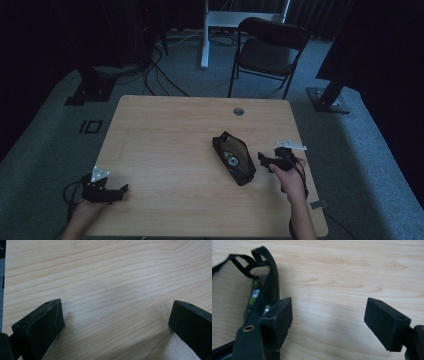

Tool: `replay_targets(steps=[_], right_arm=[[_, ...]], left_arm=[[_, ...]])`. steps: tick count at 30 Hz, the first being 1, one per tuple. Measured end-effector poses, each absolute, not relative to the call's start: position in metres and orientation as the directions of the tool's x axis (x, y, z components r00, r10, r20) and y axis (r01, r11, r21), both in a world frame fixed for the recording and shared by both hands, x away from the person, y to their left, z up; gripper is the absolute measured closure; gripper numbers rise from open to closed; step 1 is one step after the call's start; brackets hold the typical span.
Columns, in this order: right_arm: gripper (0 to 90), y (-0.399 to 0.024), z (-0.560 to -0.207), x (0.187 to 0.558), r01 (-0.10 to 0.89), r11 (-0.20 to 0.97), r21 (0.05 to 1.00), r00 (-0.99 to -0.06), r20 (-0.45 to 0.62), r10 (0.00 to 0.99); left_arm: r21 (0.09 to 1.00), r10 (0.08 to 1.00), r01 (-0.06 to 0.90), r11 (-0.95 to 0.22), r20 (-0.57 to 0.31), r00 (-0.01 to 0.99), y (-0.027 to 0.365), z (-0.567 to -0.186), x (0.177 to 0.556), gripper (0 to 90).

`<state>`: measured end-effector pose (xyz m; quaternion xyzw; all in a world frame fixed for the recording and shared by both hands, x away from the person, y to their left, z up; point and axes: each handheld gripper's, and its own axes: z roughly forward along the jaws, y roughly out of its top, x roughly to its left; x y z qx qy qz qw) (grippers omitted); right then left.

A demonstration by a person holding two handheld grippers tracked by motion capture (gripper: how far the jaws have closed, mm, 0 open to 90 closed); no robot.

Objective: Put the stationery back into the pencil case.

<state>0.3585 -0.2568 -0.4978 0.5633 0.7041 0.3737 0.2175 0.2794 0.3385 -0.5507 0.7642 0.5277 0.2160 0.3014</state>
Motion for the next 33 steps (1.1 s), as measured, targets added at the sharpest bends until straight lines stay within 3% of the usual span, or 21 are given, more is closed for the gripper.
replay_targets(steps=[33], right_arm=[[16.1,-0.279,-0.55,0.33,0.661,0.099,0.743,-0.236,0.082,0.968]], left_arm=[[0.689,0.936,0.675,-0.263,0.013,0.351,0.339,-0.551,0.279,0.0]])
